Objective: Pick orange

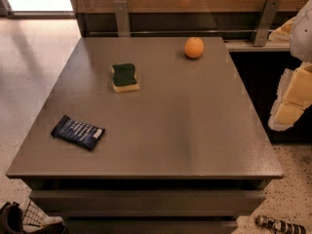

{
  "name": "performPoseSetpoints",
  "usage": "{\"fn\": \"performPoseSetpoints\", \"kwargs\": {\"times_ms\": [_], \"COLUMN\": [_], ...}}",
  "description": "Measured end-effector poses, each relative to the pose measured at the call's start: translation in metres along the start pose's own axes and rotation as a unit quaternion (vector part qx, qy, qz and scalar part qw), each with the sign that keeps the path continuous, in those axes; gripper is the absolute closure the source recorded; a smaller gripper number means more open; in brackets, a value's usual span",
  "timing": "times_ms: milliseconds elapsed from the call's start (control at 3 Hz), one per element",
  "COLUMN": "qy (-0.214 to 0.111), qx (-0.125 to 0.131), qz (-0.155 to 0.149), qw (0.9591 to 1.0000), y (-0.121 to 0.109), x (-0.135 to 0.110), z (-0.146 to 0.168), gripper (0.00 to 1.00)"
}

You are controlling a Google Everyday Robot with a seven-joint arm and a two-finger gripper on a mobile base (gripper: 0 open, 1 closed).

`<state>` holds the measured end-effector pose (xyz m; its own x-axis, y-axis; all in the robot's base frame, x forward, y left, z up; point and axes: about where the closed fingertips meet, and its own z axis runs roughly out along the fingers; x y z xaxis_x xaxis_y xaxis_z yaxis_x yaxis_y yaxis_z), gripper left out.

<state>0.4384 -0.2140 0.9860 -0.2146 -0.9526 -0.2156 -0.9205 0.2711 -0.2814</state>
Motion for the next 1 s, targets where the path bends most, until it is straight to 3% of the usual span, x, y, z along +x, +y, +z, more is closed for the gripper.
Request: {"fn": "performPoseSetpoints", "kwargs": {"times_ms": [333, 1000], "qy": [0.0, -0.044], "qx": [0.0, 0.053], "qz": [0.0, 0.029], "qw": [1.0, 0.9972], "y": [0.0, -0.049], "x": [0.0, 0.007], "z": [0.0, 0.004], "gripper": [0.0, 0.0]}}
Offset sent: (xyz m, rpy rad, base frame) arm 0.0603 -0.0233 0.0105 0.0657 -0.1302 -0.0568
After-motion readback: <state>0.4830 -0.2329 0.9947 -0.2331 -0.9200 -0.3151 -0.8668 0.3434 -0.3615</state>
